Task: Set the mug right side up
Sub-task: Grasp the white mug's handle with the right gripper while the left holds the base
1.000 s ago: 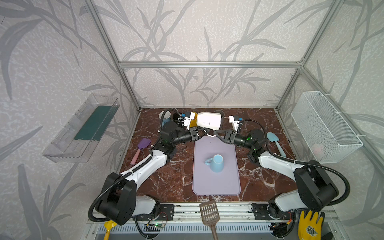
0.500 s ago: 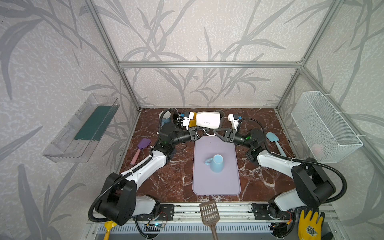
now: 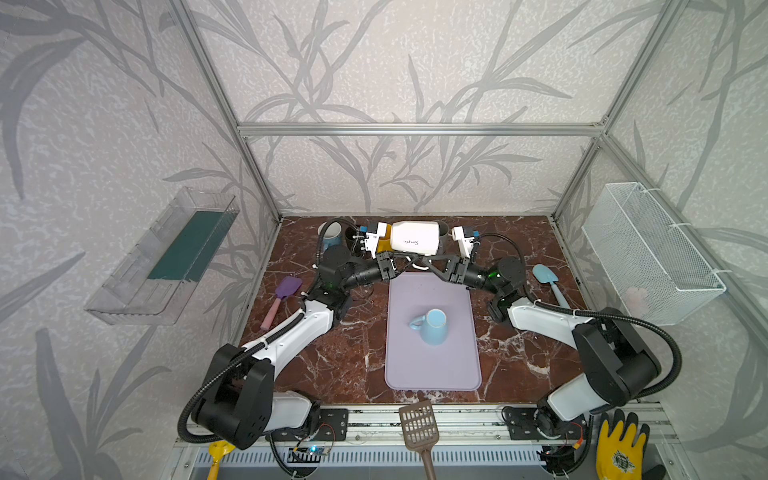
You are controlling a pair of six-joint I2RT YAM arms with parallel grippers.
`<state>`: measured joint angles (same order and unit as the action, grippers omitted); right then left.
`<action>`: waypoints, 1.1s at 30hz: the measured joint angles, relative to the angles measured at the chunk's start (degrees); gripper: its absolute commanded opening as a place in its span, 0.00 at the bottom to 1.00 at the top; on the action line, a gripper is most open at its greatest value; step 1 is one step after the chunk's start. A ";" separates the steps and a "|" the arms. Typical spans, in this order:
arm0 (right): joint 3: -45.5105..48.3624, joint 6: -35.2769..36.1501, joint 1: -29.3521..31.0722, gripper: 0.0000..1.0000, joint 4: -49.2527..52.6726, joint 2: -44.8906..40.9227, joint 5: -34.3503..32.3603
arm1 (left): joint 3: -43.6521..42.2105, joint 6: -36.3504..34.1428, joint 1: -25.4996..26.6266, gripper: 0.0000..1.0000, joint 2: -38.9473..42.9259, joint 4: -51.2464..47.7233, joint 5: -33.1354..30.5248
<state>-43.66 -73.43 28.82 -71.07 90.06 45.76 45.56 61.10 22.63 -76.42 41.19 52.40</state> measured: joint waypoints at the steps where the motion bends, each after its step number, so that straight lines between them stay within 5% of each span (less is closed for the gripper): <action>1: -0.07 -0.20 0.00 0.07 -0.26 0.24 -0.02 | 0.00 0.04 -0.09 0.00 -0.15 0.02 0.02; 5: -0.11 -0.52 -0.02 0.07 -0.66 0.79 0.00 | 0.02 0.24 -0.15 0.02 -0.76 0.11 0.00; 14: -0.11 -0.46 -0.07 0.03 0.90 0.87 -0.09 | 0.11 0.42 -0.11 0.34 -2.05 1.53 0.68; 33: 0.81 11.17 -1.01 0.00 23.96 -9.16 -3.65 | 1.33 -0.09 0.26 0.39 -6.14 0.66 2.80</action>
<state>-42.85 -62.26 27.81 -47.11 80.90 42.11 46.89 61.01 22.90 -82.56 41.85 55.20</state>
